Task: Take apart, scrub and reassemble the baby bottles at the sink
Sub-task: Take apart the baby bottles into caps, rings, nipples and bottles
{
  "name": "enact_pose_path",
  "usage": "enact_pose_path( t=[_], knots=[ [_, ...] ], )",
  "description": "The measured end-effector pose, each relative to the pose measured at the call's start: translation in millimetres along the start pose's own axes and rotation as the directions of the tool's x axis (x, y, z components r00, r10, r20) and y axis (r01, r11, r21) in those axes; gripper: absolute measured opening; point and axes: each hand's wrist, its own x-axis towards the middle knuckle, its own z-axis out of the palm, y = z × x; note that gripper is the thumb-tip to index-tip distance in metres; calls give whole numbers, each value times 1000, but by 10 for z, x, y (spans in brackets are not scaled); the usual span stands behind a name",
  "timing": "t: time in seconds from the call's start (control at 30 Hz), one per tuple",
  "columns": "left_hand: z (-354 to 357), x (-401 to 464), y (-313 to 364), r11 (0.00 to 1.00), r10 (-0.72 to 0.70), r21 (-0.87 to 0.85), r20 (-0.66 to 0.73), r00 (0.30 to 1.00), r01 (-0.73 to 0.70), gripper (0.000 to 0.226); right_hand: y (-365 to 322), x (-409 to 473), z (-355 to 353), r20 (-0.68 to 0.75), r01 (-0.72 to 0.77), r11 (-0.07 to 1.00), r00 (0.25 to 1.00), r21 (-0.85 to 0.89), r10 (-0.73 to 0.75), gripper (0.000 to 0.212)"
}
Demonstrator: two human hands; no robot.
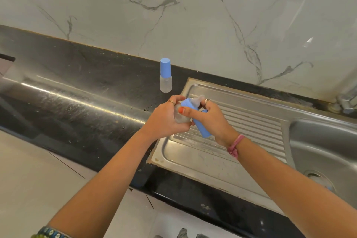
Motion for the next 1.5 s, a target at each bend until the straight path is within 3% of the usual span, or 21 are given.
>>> enact_pose_path(
  t=[0.07,0.17,0.23,0.3,0.4,0.5,0.57,0.7,0.87,0.93,0.97,1.03,1.1,1.17,1.2,1.27,1.33,1.43,1.5],
  knots=[
    [22,16,22,998,39,43,-20,999,-39,77,-24,25,-80,49,-13,999,999,-52,15,34],
    [98,2,123,940,168,326,-192,967,-98,78,-88,46,-187,120,-81,994,989,-77,90,27],
    [198,-31,197,828,311,550,-288,906,-109,70,-83,39,-187,91,-105,994,990,-39,108,37],
    [283,-55,262,769,397,632,-351,848,-99,64,-51,37,-178,7,-83,997,997,9,83,50],
    [284,-24,308,782,426,608,-363,828,-137,63,-46,5,-197,-32,-14,999,999,38,16,67],
    [252,21,352,842,351,518,-317,881,-149,66,-46,-27,-250,-38,42,998,998,51,-40,79],
    [241,51,377,883,292,448,-282,914,-143,71,-64,-48,-270,-43,58,997,997,44,-56,75],
    [169,131,387,938,212,324,-259,942,-122,82,-93,-32,-326,-72,76,997,995,3,-76,44],
    [13,210,401,974,142,187,-71,987,-127,95,-169,-47,-360,-44,126,992,991,-29,-127,32],
    [-93,221,411,995,77,63,66,995,-82,97,-216,-60,-407,14,200,979,980,-48,-199,27],
    [-160,220,420,998,49,-51,183,982,-41,95,-242,-60,-455,82,249,965,967,-84,-242,29],
    [-269,216,424,967,95,-252,445,890,23,83,-322,-53,-563,300,364,910,907,-200,-297,36],
    [-297,208,435,945,147,-323,555,819,49,74,-432,-28,-678,496,409,880,831,-240,-251,35],
    [-290,227,468,947,101,-315,485,869,65,76,-551,32,-786,558,369,896,810,-247,-180,42],
    [-281,244,495,959,68,-280,399,914,50,79,-598,58,-827,510,327,904,847,-274,-152,48],
    [-233,273,562,995,34,-98,182,983,-17,94,-605,106,-846,318,205,917,944,-341,-93,59],
    [-143,290,620,993,78,93,18,997,-79,101,-517,133,-775,151,131,928,985,-349,-82,71],
    [9,282,647,984,116,145,-71,991,-105,100,-375,156,-659,58,172,965,985,-199,-164,51],
    [31,271,608,998,66,22,-61,996,-65,101,-374,172,-732,162,196,975,971,-105,-178,30]
  ],
)
